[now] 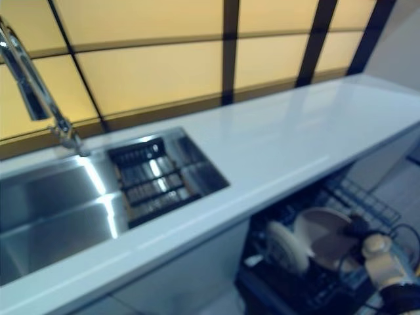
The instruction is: Take plates into dishwasher
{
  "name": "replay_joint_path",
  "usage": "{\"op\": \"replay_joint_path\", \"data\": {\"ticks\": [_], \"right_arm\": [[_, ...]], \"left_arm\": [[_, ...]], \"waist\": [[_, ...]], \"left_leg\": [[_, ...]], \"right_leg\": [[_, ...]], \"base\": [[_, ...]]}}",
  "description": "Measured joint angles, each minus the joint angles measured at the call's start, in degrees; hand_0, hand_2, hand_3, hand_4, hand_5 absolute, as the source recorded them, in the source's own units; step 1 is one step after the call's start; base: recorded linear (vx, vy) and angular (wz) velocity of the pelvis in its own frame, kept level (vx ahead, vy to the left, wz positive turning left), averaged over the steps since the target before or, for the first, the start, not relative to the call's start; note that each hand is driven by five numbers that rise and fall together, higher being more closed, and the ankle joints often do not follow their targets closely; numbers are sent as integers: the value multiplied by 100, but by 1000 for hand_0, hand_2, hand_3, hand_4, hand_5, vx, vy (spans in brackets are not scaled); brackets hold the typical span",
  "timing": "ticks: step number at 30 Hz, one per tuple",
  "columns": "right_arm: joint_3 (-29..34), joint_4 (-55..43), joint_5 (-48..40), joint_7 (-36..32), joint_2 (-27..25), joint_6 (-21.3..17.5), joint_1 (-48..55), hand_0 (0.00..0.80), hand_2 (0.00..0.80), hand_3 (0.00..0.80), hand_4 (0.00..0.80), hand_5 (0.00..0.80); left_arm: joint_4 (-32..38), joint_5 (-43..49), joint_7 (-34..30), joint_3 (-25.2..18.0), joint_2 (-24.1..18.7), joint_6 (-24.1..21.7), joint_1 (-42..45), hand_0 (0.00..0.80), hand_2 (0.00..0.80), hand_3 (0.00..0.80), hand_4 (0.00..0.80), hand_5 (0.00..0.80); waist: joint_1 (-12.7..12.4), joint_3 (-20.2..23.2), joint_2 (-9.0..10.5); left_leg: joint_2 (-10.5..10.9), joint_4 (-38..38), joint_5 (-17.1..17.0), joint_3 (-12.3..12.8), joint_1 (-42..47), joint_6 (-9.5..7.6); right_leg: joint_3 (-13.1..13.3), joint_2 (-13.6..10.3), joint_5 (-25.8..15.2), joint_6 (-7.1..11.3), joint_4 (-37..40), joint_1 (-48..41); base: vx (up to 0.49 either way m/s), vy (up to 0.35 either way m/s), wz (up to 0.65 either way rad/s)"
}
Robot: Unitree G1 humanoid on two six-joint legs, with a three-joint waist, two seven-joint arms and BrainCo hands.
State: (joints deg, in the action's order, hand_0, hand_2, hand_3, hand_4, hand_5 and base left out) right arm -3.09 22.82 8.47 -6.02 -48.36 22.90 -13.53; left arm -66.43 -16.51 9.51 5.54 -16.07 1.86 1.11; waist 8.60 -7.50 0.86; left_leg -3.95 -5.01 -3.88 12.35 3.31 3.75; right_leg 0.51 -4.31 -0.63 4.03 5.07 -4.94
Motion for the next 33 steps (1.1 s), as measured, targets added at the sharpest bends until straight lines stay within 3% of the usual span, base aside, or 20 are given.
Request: {"op": "replay_joint_path", "data": {"ticks": [17,28,29,30,31,33], "right_arm": [[-600,549,56,465,530,111,-278,800,800,800,800,800],[-888,1012,61,543,694,244,-530,800,800,800,800,800],[-888,1013,58,548,696,245,-537,722,722,722,722,722],[-888,1029,54,565,697,245,-547,119,119,119,119,119],[-888,1032,34,584,697,246,-550,0,0,0,0,0],[-888,1032,-25,614,699,245,-569,0,0,0,0,0]], "left_arm": [[111,-3,-2,151,162,-2,3,0,0,0,0,0],[189,-3,-52,248,221,-1,-49,0,0,0,0,0],[189,-3,-52,253,222,-1,-42,0,0,0,0,0],[189,-4,-51,285,222,0,-42,0,0,0,0,0],[189,-4,-52,289,230,1,-46,0,0,0,0,0],[189,-5,-51,292,241,2,-52,0,0,0,0,0]], "waist": [[-37,14,-388],[-174,38,-492],[-179,38,-495],[-179,38,-497],[-179,39,-497],[-176,38,-498]], "left_leg": [[2,1,-2,-185,-96,0],[2,2,-3,-318,-103,2],[2,2,-3,-320,-104,2],[3,3,-3,-323,-105,2],[3,3,-3,-325,-105,2],[4,3,-3,-326,-107,2]], "right_leg": [[-29,-13,-1,1,0,74],[-68,-10,-1,1,1,60],[-70,-11,-1,1,1,59],[-74,-11,-1,1,1,58],[-76,-11,0,1,1,58],[-76,-10,0,1,1,58]], "base": [[-1,2,0],[1,0,0],[0,0,0],[0,0,0],[0,0,0],[0,0,0]]}}
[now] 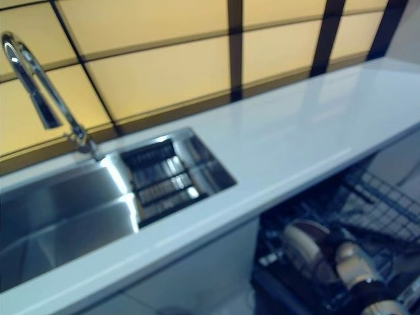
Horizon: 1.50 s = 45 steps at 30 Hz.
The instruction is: Take plates into dishwasher
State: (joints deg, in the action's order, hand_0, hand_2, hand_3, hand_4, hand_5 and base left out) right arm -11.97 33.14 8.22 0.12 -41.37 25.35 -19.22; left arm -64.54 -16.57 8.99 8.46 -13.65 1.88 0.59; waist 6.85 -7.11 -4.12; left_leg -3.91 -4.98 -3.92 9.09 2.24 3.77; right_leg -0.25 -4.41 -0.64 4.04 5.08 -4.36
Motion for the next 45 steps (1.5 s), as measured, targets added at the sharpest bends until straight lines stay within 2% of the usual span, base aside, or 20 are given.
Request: {"op": "replay_joint_path", "data": {"ticks": [6,12,17,27,31,36,41,45], "right_arm": [[11,-73,-119,58,-5,-1,-97,0,0,0,0,0],[238,-548,-223,128,-78,-1,-95,0,0,0,0,0],[390,-804,-247,119,-363,0,-95,0,0,0,0,0],[955,-1117,-276,1,-971,68,-117,0,0,0,0,0],[1099,-1188,-349,-115,-1435,178,-127,0,0,0,0,0],[1434,-1137,-1154,-134,-1848,368,-137,0,0,0,0,0],[1470,-826,-1600,-122,-1966,380,-131,0,0,0,0,0],[1819,-561,-1817,-80,-1980,376,22,0,0,0,0,0]], "left_arm": [[0,-2,1,-1,4,2,-24,0,0,0,0,0],[0,-58,19,-18,13,7,-37,0,0,0,0,0],[-6,-185,77,-112,16,26,-40,0,0,0,0,0],[-66,-347,143,-309,2,288,-82,0,0,0,0,0],[-160,-469,159,-425,4,387,-131,0,0,0,0,0],[-234,-560,214,-527,-13,504,-161,0,0,0,0,0],[-371,-563,227,-526,-21,636,-173,0,0,0,0,0],[-417,-565,228,-526,-59,685,-180,0,0,0,0,0]], "waist": [[8,0,1],[23,-6,11],[35,-26,45],[188,-95,330],[211,-95,407],[242,-82,529],[338,-3,694],[331,40,767]], "left_leg": [[-3,0,0,-2,-1,0],[1,-1,0,-1,-7,1],[4,-1,1,0,-6,1],[16,-1,2,15,19,0],[8,-2,4,45,52,1],[-2,-7,20,138,114,12],[5,-8,23,170,120,7],[12,-19,46,196,163,-16]], "right_leg": [[0,2,0,0,0,2],[0,3,0,0,-1,6],[3,4,0,0,-2,5],[18,2,-1,1,-24,-35],[71,9,-7,3,-25,-36],[148,21,-22,-2,-26,-46],[162,14,-34,6,-28,-41],[222,10,-37,10,-31,-58]], "base": [[0,0,0],[0,0,0],[0,0,0],[0,0,0],[9,24,-4],[11,37,-9],[3,56,-3],[28,50,-4]]}}
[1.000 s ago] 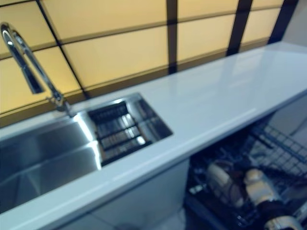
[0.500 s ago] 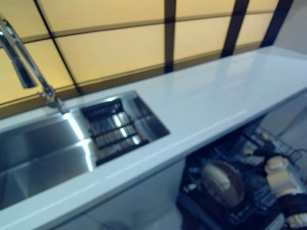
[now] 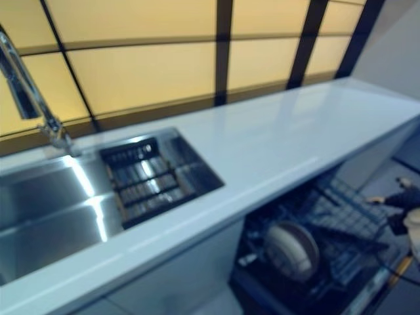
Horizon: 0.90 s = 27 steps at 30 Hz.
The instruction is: Take plates into dishwasher
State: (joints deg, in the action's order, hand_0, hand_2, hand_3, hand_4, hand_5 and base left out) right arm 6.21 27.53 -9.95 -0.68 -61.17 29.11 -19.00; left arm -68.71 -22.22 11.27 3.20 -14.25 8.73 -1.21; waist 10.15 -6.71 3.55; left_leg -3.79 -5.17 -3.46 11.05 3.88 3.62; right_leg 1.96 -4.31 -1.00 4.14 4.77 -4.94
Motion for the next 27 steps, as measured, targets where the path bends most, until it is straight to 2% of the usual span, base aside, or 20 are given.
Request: {"op": "replay_joint_path", "data": {"ticks": [5,7,9,10,12,13,14,15,16,17,18,19,20,21,22,23,25,27], "right_arm": [[420,104,-269,238,48,-39,765,0,0,0,0,0],[656,277,-278,309,200,-199,1142,0,0,0,0,0],[753,531,-281,369,352,-337,1480,0,0,0,0,0],[778,743,-323,369,492,-407,1521,0,0,0,0,0],[778,950,-390,360,624,-510,1487,0,0,0,0,0],[779,1105,-481,358,698,-634,1478,0,0,0,0,0],[792,1247,-533,357,745,-704,1456,0,0,0,0,0],[814,1435,-644,346,810,-745,1466,0,0,0,0,0],[817,1547,-765,317,853,-748,1489,0,0,0,0,0],[816,1604,-848,289,887,-750,1493,0,0,0,0,0],[817,1621,-1025,227,972,-756,1505,0,0,0,0,0],[819,1690,-1183,174,1083,-770,1511,0,0,0,0,0],[814,1738,-1275,121,1181,-774,1521,0,0,0,0,0],[812,1828,-1389,34,1350,-788,1521,0,0,0,0,0],[810,1953,-1442,-43,1492,-820,1490,0,0,0,0,0],[810,2216,-1480,-56,1614,-909,1367,0,0,0,0,0],[751,2399,-1585,-96,1692,-916,1306,0,0,0,0,0],[662,2483,-1668,-158,1772,-918,1331,0,0,0,0,0]], "left_arm": [[-28,20,-6,2,-89,3,27,0,0,0,0,0],[-44,60,-17,3,-126,6,42,0,0,0,0,0],[-48,76,-18,4,-200,46,79,0,0,0,0,0],[-49,77,-19,-7,-307,82,107,0,0,0,0,0],[-50,74,-12,-8,-455,124,95,0,0,0,0,0],[-51,68,-4,-2,-557,161,39,0,0,0,0,0],[-52,64,0,9,-594,185,-22,0,0,0,0,0],[-48,55,11,6,-604,204,-130,0,0,0,0,0],[-82,11,25,8,-603,206,-202,0,0,0,0,0],[-96,5,33,6,-616,206,-240,0,0,0,0,0],[-114,5,41,24,-611,206,-257,0,0,0,0,0],[-128,3,47,22,-611,205,-282,0,0,0,0,0],[-128,1,53,25,-624,203,-299,0,0,0,0,0],[-130,0,58,35,-682,203,-345,0,0,0,0,0],[-193,0,71,25,-746,213,-346,0,0,0,0,0],[-253,1,86,37,-738,221,-350,0,0,0,0,0],[-248,1,100,34,-654,221,-401,0,0,0,0,0],[-252,1,140,17,-672,216,-469,0,0,0,0,0]], "waist": [[7,16,92],[3,13,144],[19,-14,222],[-4,-19,221],[-18,-64,235],[-19,-112,233],[-27,-150,184],[-72,-217,55],[-120,-226,-19],[-177,-220,-48],[-240,-220,-87],[-389,-184,-38],[-493,-148,0],[-665,-97,101],[-830,-20,263],[-920,-34,222],[-965,-38,145],[-972,-37,121]], "left_leg": [[-10,-4,31,82,92,-2],[-15,-3,41,141,129,18],[-30,-3,54,247,144,30],[-83,-5,62,408,144,27],[-139,-10,109,524,135,-14],[-177,-5,106,643,126,-43],[-249,1,89,732,67,-65],[-420,-4,61,848,-10,-110],[-489,0,46,913,-43,-127],[-540,7,31,960,-49,-136],[-595,40,11,951,-87,-154],[-659,106,-17,1002,-108,-109],[-706,153,-45,1003,-150,-77],[-719,210,-56,957,-238,-60],[-700,222,-119,818,-273,111],[-850,245,-183,582,-309,199],[-1048,596,-154,307,-645,238],[-1245,1036,-113,275,-971,292]], "right_leg": [[64,3,-3,6,-2,-45],[81,5,-7,12,-13,-39],[99,12,-28,34,-80,39],[59,27,-82,37,-186,190],[38,65,-236,151,-262,380],[19,94,-451,247,-179,434],[6,141,-660,438,-51,446],[-181,147,-680,575,-315,620],[-335,-19,-470,471,-900,754],[-369,-169,-343,496,-1261,782],[-407,-440,-134,593,-1758,765],[-427,-707,-42,677,-2110,763],[-427,-887,-33,717,-2139,704],[-442,-1161,-160,767,-1849,535],[-429,-1225,-381,898,-1302,260],[-582,-1075,-251,953,-1014,35],[-795,-878,-35,968,-991,24],[-945,-726,144,829,-939,13]], "base": [[28,-1,-7],[-71,-63,-15],[-181,-104,-37],[-246,-118,-76],[-261,-110,-80],[-220,-102,-53],[-228,-132,-61],[-191,-148,-53],[-208,-199,-52],[-232,-264,-33],[-242,-317,-30],[-190,-316,-27],[-137,-298,-36],[-143,-424,-37],[-151,-486,-30],[-127,-428,-14],[-128,-344,28],[-205,-423,29]]}}
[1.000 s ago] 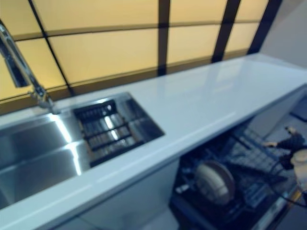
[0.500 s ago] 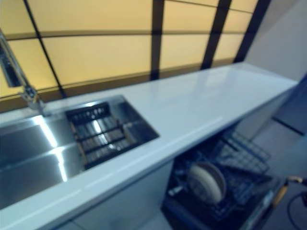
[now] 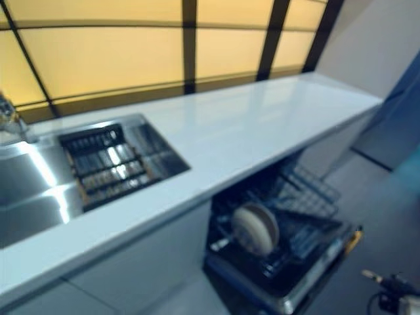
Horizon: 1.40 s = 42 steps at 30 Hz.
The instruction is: Take plates into dishwasher
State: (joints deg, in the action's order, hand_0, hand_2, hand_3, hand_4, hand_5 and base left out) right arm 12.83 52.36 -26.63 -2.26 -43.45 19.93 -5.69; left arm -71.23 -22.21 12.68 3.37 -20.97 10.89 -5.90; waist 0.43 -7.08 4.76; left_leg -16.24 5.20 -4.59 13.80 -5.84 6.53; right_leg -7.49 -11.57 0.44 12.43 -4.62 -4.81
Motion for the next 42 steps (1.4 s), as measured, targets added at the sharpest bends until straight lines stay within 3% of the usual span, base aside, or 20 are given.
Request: {"op": "replay_joint_path", "data": {"ticks": [2,4,8,11,19,21,22,23,24,25,26,27,28,29,30,31,33,35,37,42], "right_arm": [[-28,6,-81,-117,48,-15,26,0,0,0,0,0],[-17,6,-114,-181,77,-64,21,0,0,0,0,0],[-18,-30,-122,-229,90,-60,225,0,0,0,0,0],[-12,-397,-207,-223,96,-60,386,0,0,0,0,0],[-57,-1313,-206,-181,98,16,473,0,0,0,0,0],[-106,-1415,-201,-173,103,68,480,0,0,0,0,0],[-112,-1411,-203,-130,109,68,494,0,0,0,0,0],[-110,-1401,-203,-92,118,69,498,0,0,0,0,0],[-91,-1363,-201,-64,164,38,506,0,0,0,0,0],[-3,-1332,-199,-27,256,45,533,0,0,0,0,0],[-13,-1320,-201,-27,275,36,532,0,0,0,0,0],[-26,-1288,-201,-36,381,17,499,0,0,0,0,0],[-15,-1358,-200,-49,390,5,428,0,0,0,0,0],[-5,-1374,-199,-45,302,2,423,0,0,0,0,0],[7,-1371,-198,-33,279,2,453,0,0,0,0,0],[0,-1363,-197,9,320,66,484,0,0,0,0,0],[-3,-1396,-199,53,436,85,492,0,0,0,0,0],[-21,-1373,-210,293,930,35,510,0,0,0,0,0],[-77,-1309,-217,338,1091,29,534,0,0,0,0,0],[-21,-1287,-283,479,1070,-90,427,0,0,0,0,0]], "left_arm": [[-7,-1,88,-7,-93,-48,-46,0,0,0,0,0],[-12,-1,103,-12,-164,-109,-68,0,0,0,0,0],[-64,3,92,-16,-81,-127,32,0,0,0,0,0],[-47,9,83,-17,0,-159,149,0,0,0,0,0],[64,3,103,-143,106,-174,522,0,0,0,0,0],[91,-22,106,-254,183,-175,529,0,0,0,0,0],[124,-119,103,-240,258,-166,515,0,0,0,0,0],[131,-128,99,-241,290,-162,479,0,0,0,0,0],[112,-157,88,-220,325,-160,443,0,0,0,0,0],[90,-168,81,-239,328,-169,256,0,0,0,0,0],[90,-172,70,-241,349,-164,252,0,0,0,0,0],[73,-182,64,-249,355,-131,301,0,0,0,0,0],[78,-224,54,-258,374,-97,329,0,0,0,0,0],[89,-224,48,-267,418,-117,348,0,0,0,0,0],[85,-224,40,-274,434,-129,352,0,0,0,0,0],[106,-220,9,-331,433,-163,317,0,0,0,0,0],[104,-218,-25,-362,413,-182,220,0,0,0,0,0],[94,-213,-35,-282,293,-281,9,0,0,0,0,0],[23,-199,-35,-232,282,-301,-46,0,0,0,0,0],[1,-99,-14,-219,183,-301,371,0,0,0,0,0]], "waist": [[-73,-26,126],[-120,-96,216],[-115,-76,193],[-102,-40,155],[-122,119,-310],[-121,87,-328],[-107,76,-321],[-81,47,-288],[59,0,-300],[200,-68,-173],[144,-73,-102],[118,-63,180],[97,-55,382],[167,-24,335],[230,5,281],[317,39,230],[363,93,126],[359,141,291],[342,141,274],[295,100,66]], "left_leg": [[-94,281,85,-32,-124,233],[-166,410,60,-175,-237,458],[-186,298,7,-223,-217,433],[-47,40,-96,-190,-88,342],[-120,-441,-491,-284,230,312],[-152,-449,-719,-240,192,23],[-133,-439,-921,-60,104,-191],[-127,-439,-1103,56,33,-163],[-96,-485,-1556,148,-134,-129],[-56,-482,-2010,268,-344,-37],[-8,-318,-1953,286,-362,17],[243,499,-1259,298,-479,416],[649,1452,-284,259,-479,179],[921,1790,110,170,-365,30],[1059,1637,372,142,-235,-48],[1225,1096,579,166,65,-279],[1292,166,609,130,420,-356],[1485,-516,198,-120,450,-452],[1470,-777,18,-287,508,-474],[1484,-1000,-113,-322,610,-467]], "right_leg": [[-161,49,257,-136,212,-145],[-233,109,404,-129,350,-226],[-241,108,442,-167,309,-200],[-233,4,423,-154,248,-177],[-94,260,438,-206,304,-267],[-109,350,457,-276,391,-327],[-117,405,430,-340,481,-376],[-136,412,445,-434,547,-421],[-313,563,435,-536,495,-432],[-455,494,534,-682,487,-428],[-494,427,473,-746,506,-389],[-633,110,317,-685,627,-416],[-683,-179,177,-593,733,-433],[-718,-193,79,-495,830,-525],[-735,-201,62,-466,826,-529],[-754,-151,52,-443,802,-511],[-757,-35,90,-390,745,-434],[-722,12,182,-364,667,-225],[-604,207,255,-463,668,-194],[-400,257,242,-503,445,-108]], "base": [[-104,-203,-3],[-84,-115,9],[-126,-118,9],[-149,-149,4],[-133,-211,-1],[-195,-158,20],[-288,-213,38],[-267,-184,74],[-341,-200,112],[-224,-93,85],[-259,-73,29],[-163,-7,-42],[-151,28,-28],[-94,78,-4],[-83,96,29],[-86,121,38],[-70,54,39],[-75,-38,57],[-62,-39,49],[-117,-99,1]]}}
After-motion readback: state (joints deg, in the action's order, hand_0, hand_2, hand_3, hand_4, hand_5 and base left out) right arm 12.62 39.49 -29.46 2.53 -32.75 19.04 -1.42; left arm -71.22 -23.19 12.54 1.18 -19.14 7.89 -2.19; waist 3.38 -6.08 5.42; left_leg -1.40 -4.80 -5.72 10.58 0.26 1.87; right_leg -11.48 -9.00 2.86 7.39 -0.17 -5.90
